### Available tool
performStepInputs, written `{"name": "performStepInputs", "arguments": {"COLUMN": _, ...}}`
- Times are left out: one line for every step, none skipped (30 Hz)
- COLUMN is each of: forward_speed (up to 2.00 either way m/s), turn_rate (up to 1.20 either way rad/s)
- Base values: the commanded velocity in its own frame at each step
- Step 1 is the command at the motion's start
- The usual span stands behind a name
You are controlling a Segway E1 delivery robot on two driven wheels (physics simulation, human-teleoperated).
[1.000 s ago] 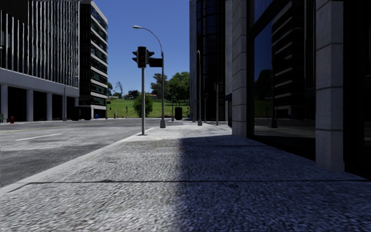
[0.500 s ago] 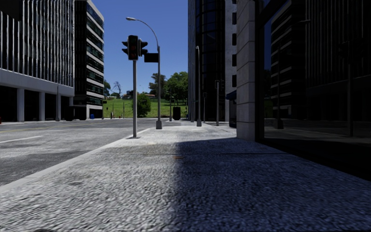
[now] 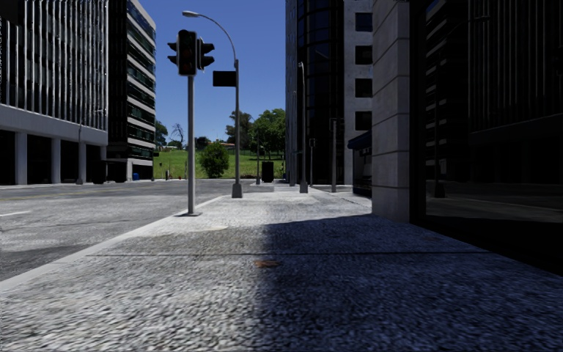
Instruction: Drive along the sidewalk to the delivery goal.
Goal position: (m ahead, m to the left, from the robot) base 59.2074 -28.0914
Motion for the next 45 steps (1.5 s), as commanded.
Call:
{"name": "performStepInputs", "arguments": {"forward_speed": 2.0, "turn_rate": 0.0}}
{"name": "performStepInputs", "arguments": {"forward_speed": 2.0, "turn_rate": 0.0}}
{"name": "performStepInputs", "arguments": {"forward_speed": 2.0, "turn_rate": 0.0}}
{"name": "performStepInputs", "arguments": {"forward_speed": 2.0, "turn_rate": 0.0}}
{"name": "performStepInputs", "arguments": {"forward_speed": 2.0, "turn_rate": 0.0}}
{"name": "performStepInputs", "arguments": {"forward_speed": 2.0, "turn_rate": 0.0}}
{"name": "performStepInputs", "arguments": {"forward_speed": 2.0, "turn_rate": 0.0}}
{"name": "performStepInputs", "arguments": {"forward_speed": 2.0, "turn_rate": 0.0}}
{"name": "performStepInputs", "arguments": {"forward_speed": 2.0, "turn_rate": 0.0}}
{"name": "performStepInputs", "arguments": {"forward_speed": 2.0, "turn_rate": 0.0}}
{"name": "performStepInputs", "arguments": {"forward_speed": 2.0, "turn_rate": 0.0}}
{"name": "performStepInputs", "arguments": {"forward_speed": 2.0, "turn_rate": 0.0}}
{"name": "performStepInputs", "arguments": {"forward_speed": 2.0, "turn_rate": 0.0}}
{"name": "performStepInputs", "arguments": {"forward_speed": 2.0, "turn_rate": 0.0}}
{"name": "performStepInputs", "arguments": {"forward_speed": 2.0, "turn_rate": 0.0}}
{"name": "performStepInputs", "arguments": {"forward_speed": 2.0, "turn_rate": 0.0}}
{"name": "performStepInputs", "arguments": {"forward_speed": 2.0, "turn_rate": 0.0}}
{"name": "performStepInputs", "arguments": {"forward_speed": 2.0, "turn_rate": 0.0}}
{"name": "performStepInputs", "arguments": {"forward_speed": 2.0, "turn_rate": 0.0}}
{"name": "performStepInputs", "arguments": {"forward_speed": 2.0, "turn_rate": 0.0}}
{"name": "performStepInputs", "arguments": {"forward_speed": 2.0, "turn_rate": 0.0}}
{"name": "performStepInputs", "arguments": {"forward_speed": 2.0, "turn_rate": 0.0}}
{"name": "performStepInputs", "arguments": {"forward_speed": 2.0, "turn_rate": 0.0}}
{"name": "performStepInputs", "arguments": {"forward_speed": 2.0, "turn_rate": 0.0}}
{"name": "performStepInputs", "arguments": {"forward_speed": 2.0, "turn_rate": 0.0}}
{"name": "performStepInputs", "arguments": {"forward_speed": 2.0, "turn_rate": 0.0}}
{"name": "performStepInputs", "arguments": {"forward_speed": 2.0, "turn_rate": 0.0}}
{"name": "performStepInputs", "arguments": {"forward_speed": 2.0, "turn_rate": 0.0}}
{"name": "performStepInputs", "arguments": {"forward_speed": 2.0, "turn_rate": 0.0}}
{"name": "performStepInputs", "arguments": {"forward_speed": 2.0, "turn_rate": 0.0}}
{"name": "performStepInputs", "arguments": {"forward_speed": 2.0, "turn_rate": 0.0}}
{"name": "performStepInputs", "arguments": {"forward_speed": 2.0, "turn_rate": 0.0}}
{"name": "performStepInputs", "arguments": {"forward_speed": 2.0, "turn_rate": 0.0}}
{"name": "performStepInputs", "arguments": {"forward_speed": 2.0, "turn_rate": 0.0}}
{"name": "performStepInputs", "arguments": {"forward_speed": 2.0, "turn_rate": 0.0}}
{"name": "performStepInputs", "arguments": {"forward_speed": 2.0, "turn_rate": 0.0}}
{"name": "performStepInputs", "arguments": {"forward_speed": 2.0, "turn_rate": 0.0}}
{"name": "performStepInputs", "arguments": {"forward_speed": 2.0, "turn_rate": 0.0}}
{"name": "performStepInputs", "arguments": {"forward_speed": 2.0, "turn_rate": 0.0}}
{"name": "performStepInputs", "arguments": {"forward_speed": 2.0, "turn_rate": 0.0}}
{"name": "performStepInputs", "arguments": {"forward_speed": 2.0, "turn_rate": 0.0}}
{"name": "performStepInputs", "arguments": {"forward_speed": 2.0, "turn_rate": 0.0}}
{"name": "performStepInputs", "arguments": {"forward_speed": 2.0, "turn_rate": 0.0}}
{"name": "performStepInputs", "arguments": {"forward_speed": 2.0, "turn_rate": 0.0}}
{"name": "performStepInputs", "arguments": {"forward_speed": 2.0, "turn_rate": 0.0}}
